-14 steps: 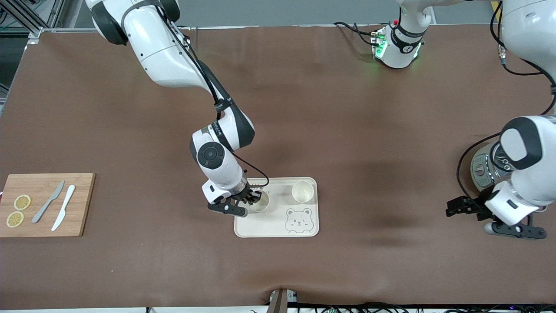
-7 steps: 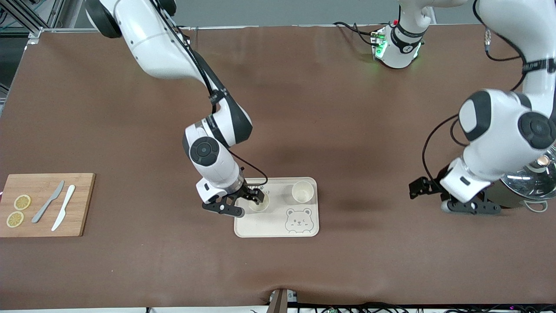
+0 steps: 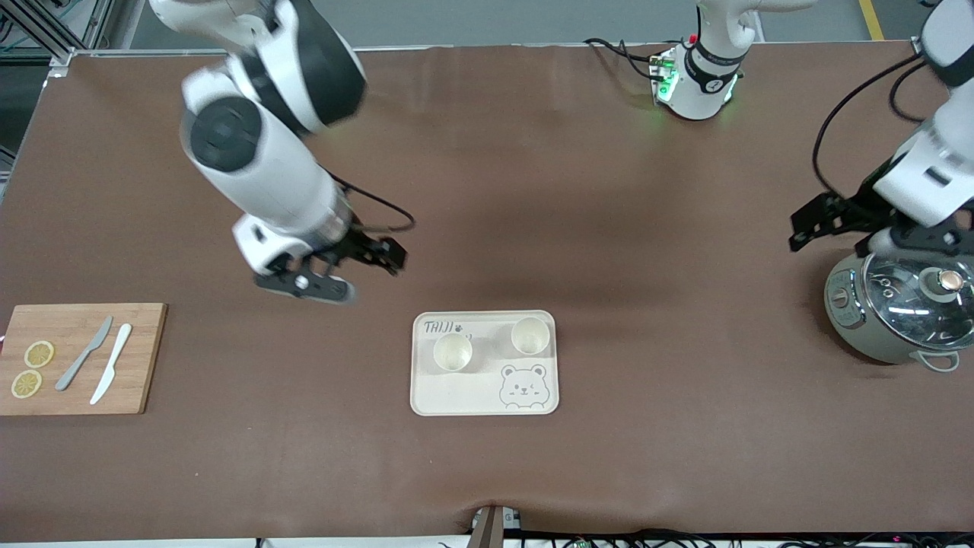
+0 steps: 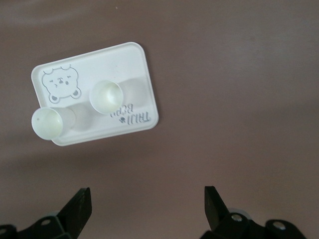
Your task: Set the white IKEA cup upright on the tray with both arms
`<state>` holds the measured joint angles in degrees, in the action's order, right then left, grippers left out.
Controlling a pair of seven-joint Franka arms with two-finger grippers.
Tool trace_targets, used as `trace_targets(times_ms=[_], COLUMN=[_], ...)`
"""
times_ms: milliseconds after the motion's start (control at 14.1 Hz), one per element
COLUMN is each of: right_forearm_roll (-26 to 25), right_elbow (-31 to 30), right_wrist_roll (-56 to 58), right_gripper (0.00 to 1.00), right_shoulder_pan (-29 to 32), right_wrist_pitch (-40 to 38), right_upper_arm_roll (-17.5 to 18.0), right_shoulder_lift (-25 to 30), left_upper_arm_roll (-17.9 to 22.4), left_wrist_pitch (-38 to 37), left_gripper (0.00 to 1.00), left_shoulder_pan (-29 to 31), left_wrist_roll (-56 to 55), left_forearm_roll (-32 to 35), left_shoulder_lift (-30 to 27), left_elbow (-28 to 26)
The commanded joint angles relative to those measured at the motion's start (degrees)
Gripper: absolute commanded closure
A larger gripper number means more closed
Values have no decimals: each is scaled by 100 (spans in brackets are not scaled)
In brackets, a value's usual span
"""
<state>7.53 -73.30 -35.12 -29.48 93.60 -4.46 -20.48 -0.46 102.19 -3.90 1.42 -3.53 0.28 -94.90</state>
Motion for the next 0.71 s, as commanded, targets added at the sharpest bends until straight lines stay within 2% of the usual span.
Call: trace_targets(times_ms=[0,142,284,640], right_forearm_roll=[-41,-76,-382,-358], right_elbow=[-351,-631,-931,-1212], right_wrist_roll=[793,1591,2279,3896], right_gripper=[0,0,0,0], right_shoulder_pan=[538,951,1268,2313], right_wrist_pitch=[-604,-816,-817,-642], right_upper_arm_roll=[77,76,85,94], right_shoulder_lift=[771,1280,1642,1705], left_upper_arm_roll=[98,291,633,643], left_wrist_pitch=[-314,-340,-349,-534], left_gripper=[0,0,0,0], left_shoulder_pan=[-58,-189,-514,-471], left_wrist_roll=[218,210,210,491], left_forearm_roll=[72,36,28,19], left_shoulder_lift=[86,270,332,262], left_elbow=[348,647,701,710])
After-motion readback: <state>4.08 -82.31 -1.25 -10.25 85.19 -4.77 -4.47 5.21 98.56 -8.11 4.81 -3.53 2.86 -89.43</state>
